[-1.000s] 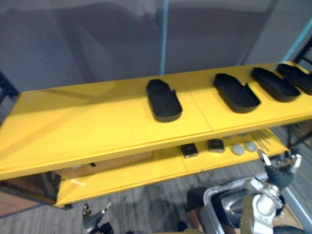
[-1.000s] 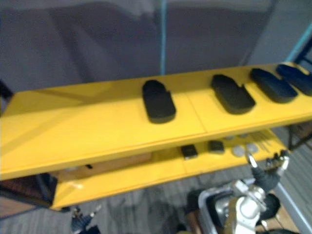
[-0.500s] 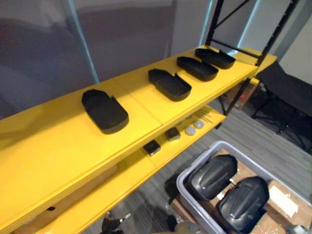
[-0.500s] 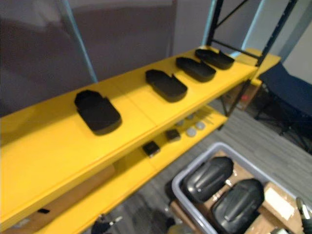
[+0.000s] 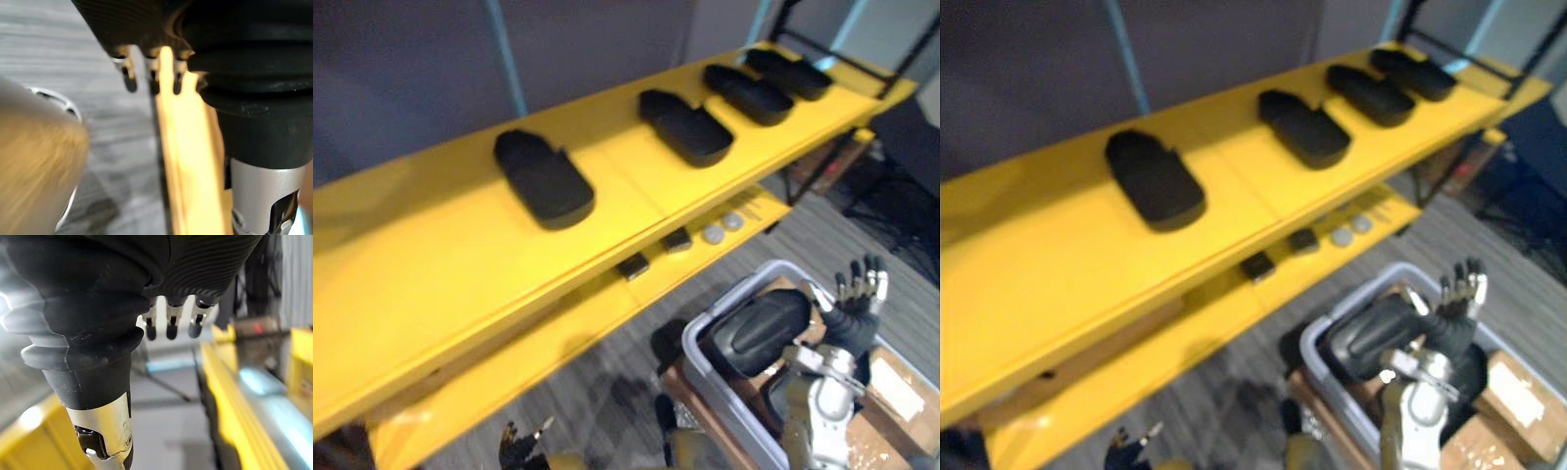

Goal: Walk over and take plastic housings, then place them on the shelf

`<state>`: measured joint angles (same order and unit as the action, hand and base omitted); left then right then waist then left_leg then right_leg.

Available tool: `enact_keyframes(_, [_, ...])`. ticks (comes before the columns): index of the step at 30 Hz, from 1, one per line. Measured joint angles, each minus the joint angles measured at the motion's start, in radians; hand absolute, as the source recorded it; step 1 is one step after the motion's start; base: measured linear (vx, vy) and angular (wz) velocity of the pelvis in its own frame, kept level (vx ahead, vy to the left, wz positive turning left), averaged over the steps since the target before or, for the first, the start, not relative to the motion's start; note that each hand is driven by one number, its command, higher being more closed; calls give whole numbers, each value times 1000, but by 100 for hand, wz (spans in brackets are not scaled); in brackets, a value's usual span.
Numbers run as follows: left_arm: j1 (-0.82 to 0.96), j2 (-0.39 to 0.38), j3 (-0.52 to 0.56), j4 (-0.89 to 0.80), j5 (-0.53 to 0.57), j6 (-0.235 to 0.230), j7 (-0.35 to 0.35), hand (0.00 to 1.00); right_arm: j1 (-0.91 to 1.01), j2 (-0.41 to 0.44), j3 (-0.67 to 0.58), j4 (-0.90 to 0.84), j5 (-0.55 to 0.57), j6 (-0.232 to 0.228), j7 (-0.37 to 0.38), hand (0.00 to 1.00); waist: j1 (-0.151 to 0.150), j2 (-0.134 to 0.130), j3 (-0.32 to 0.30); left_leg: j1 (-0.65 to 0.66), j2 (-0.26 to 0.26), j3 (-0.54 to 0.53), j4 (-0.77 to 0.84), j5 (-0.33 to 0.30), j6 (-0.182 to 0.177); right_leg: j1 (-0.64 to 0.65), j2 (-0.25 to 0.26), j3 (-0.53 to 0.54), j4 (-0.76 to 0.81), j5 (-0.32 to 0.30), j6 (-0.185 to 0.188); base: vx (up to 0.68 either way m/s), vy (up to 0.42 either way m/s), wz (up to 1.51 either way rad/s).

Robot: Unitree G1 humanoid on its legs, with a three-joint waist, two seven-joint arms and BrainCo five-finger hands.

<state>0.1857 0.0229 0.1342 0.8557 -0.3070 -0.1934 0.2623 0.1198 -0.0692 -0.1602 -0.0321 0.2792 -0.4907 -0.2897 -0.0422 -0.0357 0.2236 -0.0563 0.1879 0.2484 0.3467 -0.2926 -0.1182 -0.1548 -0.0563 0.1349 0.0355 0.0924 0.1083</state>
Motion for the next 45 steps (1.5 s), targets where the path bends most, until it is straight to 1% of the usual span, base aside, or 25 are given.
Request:
enact_keyframes(3, [-4,-3,-2,-2,-2,-26,6,0,-37,0,35,2,-18,8,-19,0,12,7,27,-37,-24,-36,18,-1,6,-4,-23,-20,-6,11,16,-14,101,31])
enact_keyframes(6, [-36,1,-2,-15,-7,-54,7,0,-122,-5,37,3,-21,0,-58,0,23,18,105,-113,-30,-85,107,-23,25,-66,-30,-44,85,-28,27,-37,80,32])
enact_keyframes(8, [-76,14,0,-27,-8,-72,10,0,-207,-11,44,4,-55,-6,-91,0,36,17,172,-178,-33,-109,205,-58,31,-163,-34,-47,275,-116,37,-100,50,25])
enact_keyframes(11, [-114,17,-6,-36,2,-94,12,0,-260,-12,64,0,-109,3,-126,0,48,11,197,-231,-40,-137,336,-128,31,-253,-54,-48,510,-241,45,-76,32,26])
enact_keyframes(13, [-130,16,-35,-52,16,-100,18,0,-247,-12,58,-14,-109,25,-134,0,50,11,197,-251,-45,-156,413,-168,31,-277,-66,-53,605,-298,49,-32,34,25])
enact_keyframes(15, [-146,7,-49,-74,75,-106,28,0,-193,-5,55,-47,-107,38,-151,0,50,12,196,-261,-40,-160,464,-190,35,-277,-68,-58,633,-314,50,-39,77,10])
enact_keyframes(17, [-164,2,-91,-89,123,-100,26,0,-104,22,39,-71,-91,40,-174,0,40,11,197,-251,-38,-158,479,-198,37,-256,-65,-56,607,-293,57,-29,107,-19])
enact_keyframes(18, [-166,-4,-117,-89,147,-94,12,0,-49,53,29,-70,-63,39,-181,0,30,12,197,-227,-26,-139,478,-207,50,-233,-49,-45,559,-254,61,-66,158,-89])
enact_keyframes(20, [-163,-24,-127,-91,174,-94,-10,0,38,95,26,-70,-35,35,-166,0,28,11,198,-182,21,-46,458,-223,68,-218,-25,-46,474,-154,42,-108,185,-148])
enact_keyframes(22, [-159,-39,-138,-125,208,-67,-3,0,151,105,24,-78,-63,37,-117,0,24,21,204,-99,60,126,382,-203,119,-179,-34,-209,300,33,-3,-222,201,-183])
enact_keyframes(23, [-166,-43,-139,-126,210,-59,-1,0,180,104,16,-86,-65,36,-109,0,13,26,207,-79,64,148,364,-195,128,-166,-42,-254,323,41,-21,-237,201,-137])
enact_keyframes(24, [-164,-41,-138,-131,218,-48,3,0,220,102,8,-87,-54,33,-81,0,-4,27,206,-33,63,205,323,-177,142,-160,-72,-307,440,-13,-69,-126,145,-104])
enact_keyframes(26, [-155,-23,-128,-134,239,-19,4,0,257,100,13,-88,-58,16,-36,0,-23,32,196,21,76,299,250,-135,155,-148,-128,-329,663,-113,-111,-123,133,-122])
enact_keyframes(29, [-136,18,-104,-123,234,10,-5,0,240,98,47,-76,-58,11,-14,0,-24,3,169,34,82,401,152,-63,153,-103,-214,-329,749,-167,-114,-98,-3,-101])
enact_keyframes(31, [-104,58,-80,-108,223,26,-10,0,196,95,76,-46,-63,11,-15,0,-20,-20,142,19,92,456,97,-11,141,-52,-258,-335,674,-166,-114,-101,-158,-108])
enact_keyframes(33, [-79,83,-55,-88,184,29,-10,0,144,87,89,-8,-95,11,-23,0,9,-36,128,-17,131,480,103,15,121,3,-286,-358,511,-142,-100,-94,-274,-114])
enact_keyframes(34, [-60,98,-50,-86,157,30,-10,0,109,80,99,5,-110,20,-37,0,31,-49,120,-47,156,479,126,24,107,23,-294,-360,385,-38,-111,-118,-400,-101])
enact_keyframes(35, [-56,111,-24,-85,147,29,-12,0,89,78,101,6,-118,36,-43,0,35,-67,108,-76,169,473,158,33,90,46,-293,-352,278,122,-99,-118,-411,-76])
enact_keyframes(36, [-62,107,-19,-75,147,30,-11,0,79,69,101,11,-117,45,-47,0,32,-55,112,-86,181,454,159,45,77,58,-272,-354,255,110,-82,-115,-390,-59])
enact_keyframes(37, [-60,93,-18,-70,147,27,-10,0,61,41,100,18,-115,73,-56,0,34,-25,122,-86,200,414,138,71,63,69,-237,-356,213,99,-67,-94,-273,-47])
enact_keyframes(38, [-58,90,-18,-67,147,25,-10,0,63,33,97,18,-111,82,-58,0,29,-17,124,-83,204,403,129,83,57,72,-230,-359,206,87,-50,-114,-311,-47])
enact_keyframes(39, [-55,88,-20,-62,148,20,-10,0,82,31,76,18,-95,95,-58,0,20,-15,123,-80,199,387,115,101,39,80,-233,-365,205,35,22,-87,-311,-10])
enact_keyframes(40, [-56,86,-20,-61,148,18,-10,0,103,30,40,25,-81,109,-59,0,13,-17,124,-85,202,373,119,111,23,90,-234,-385,205,-25,72,-74,-315,-3])
enact_keyframes(42, [-56,79,-19,-64,147,13,-9,0,109,19,-14,60,-75,126,-62,0,7,-17,127,-85,210,355,121,127,7,92,-225,-391,201,-97,96,-57,-308,-24])
enact_keyframes(45, [-53,54,-15,-63,109,-30,-11,0,71,-34,-29,103,-34,124,-61,0,2,-6,158,-84,208,190,129,127,6,62,-182,-332,195,-129,82,-105,-181,-84])
